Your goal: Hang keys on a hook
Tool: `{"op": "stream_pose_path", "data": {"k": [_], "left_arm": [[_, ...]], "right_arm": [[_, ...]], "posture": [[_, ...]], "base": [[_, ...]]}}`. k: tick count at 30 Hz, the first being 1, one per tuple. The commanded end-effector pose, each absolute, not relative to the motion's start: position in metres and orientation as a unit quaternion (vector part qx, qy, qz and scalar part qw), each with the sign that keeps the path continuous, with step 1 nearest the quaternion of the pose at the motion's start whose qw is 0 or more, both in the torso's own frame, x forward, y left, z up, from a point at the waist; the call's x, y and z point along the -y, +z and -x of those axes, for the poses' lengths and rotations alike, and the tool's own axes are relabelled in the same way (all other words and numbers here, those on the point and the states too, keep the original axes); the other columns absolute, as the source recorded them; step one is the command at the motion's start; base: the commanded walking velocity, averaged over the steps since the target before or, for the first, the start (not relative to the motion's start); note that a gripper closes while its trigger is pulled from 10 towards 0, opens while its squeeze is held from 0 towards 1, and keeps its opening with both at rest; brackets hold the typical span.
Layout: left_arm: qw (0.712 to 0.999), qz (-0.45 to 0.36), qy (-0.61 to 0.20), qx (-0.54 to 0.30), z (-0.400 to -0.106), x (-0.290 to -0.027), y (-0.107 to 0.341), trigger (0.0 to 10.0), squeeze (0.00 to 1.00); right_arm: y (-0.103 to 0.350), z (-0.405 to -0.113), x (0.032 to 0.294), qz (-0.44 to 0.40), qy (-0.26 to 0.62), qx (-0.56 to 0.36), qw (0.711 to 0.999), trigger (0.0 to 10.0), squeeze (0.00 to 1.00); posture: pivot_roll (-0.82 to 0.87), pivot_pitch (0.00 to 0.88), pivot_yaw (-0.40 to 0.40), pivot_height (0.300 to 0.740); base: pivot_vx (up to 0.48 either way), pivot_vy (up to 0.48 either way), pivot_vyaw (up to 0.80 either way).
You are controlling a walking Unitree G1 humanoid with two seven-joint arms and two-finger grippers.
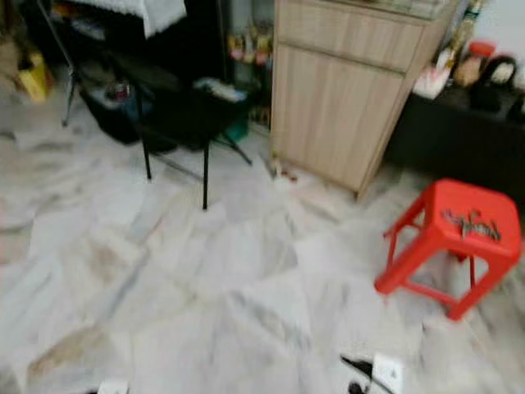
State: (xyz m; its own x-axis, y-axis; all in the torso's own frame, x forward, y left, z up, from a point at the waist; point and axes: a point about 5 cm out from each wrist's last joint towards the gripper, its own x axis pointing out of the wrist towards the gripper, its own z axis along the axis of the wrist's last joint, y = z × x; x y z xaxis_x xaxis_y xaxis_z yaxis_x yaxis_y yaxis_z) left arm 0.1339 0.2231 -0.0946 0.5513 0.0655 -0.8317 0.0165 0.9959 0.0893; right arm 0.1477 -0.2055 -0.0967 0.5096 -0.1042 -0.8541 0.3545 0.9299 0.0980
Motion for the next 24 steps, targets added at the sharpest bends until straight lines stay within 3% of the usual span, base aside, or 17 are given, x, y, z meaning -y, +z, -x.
{"op": "stream_pose_path", "data": {"k": [1,4,12,24], "left_arm": [[0.872,-0.051,0.010,-0.487,-0.124,-0.225,-0.098,10.0,0.00],[0.871,-0.047,0.010,-0.489,-0.123,-0.224,-0.098,10.0,0.00],[0.870,-0.047,0.006,-0.491,-0.121,-0.224,-0.099,10.0,0.00],[0.871,-0.052,0.001,-0.488,-0.120,-0.224,-0.099,10.0,0.00]], "right_arm": [[-0.097,-0.145,0.206,-0.134,-0.145,-0.477,0.857,10.0,0.00],[-0.096,-0.150,0.201,-0.120,-0.124,-0.478,0.862,10.0,0.00],[-0.091,-0.159,0.210,-0.119,-0.130,-0.464,0.868,10.0,0.00],[-0.095,-0.150,0.207,-0.117,-0.123,-0.476,0.863,10.0,0.00]], "posture": [[-0.16,0.076,0.012,0.740],[-0.16,0.070,0.011,0.740],[-0.17,0.055,0.010,0.740],[-0.17,0.035,0.015,0.740]], "base": [[0.000,-0.330,-0.69],[0.000,-0.350,-0.69],[0.000,0.000,-0.69],[0.000,0.000,-0.69]]}}
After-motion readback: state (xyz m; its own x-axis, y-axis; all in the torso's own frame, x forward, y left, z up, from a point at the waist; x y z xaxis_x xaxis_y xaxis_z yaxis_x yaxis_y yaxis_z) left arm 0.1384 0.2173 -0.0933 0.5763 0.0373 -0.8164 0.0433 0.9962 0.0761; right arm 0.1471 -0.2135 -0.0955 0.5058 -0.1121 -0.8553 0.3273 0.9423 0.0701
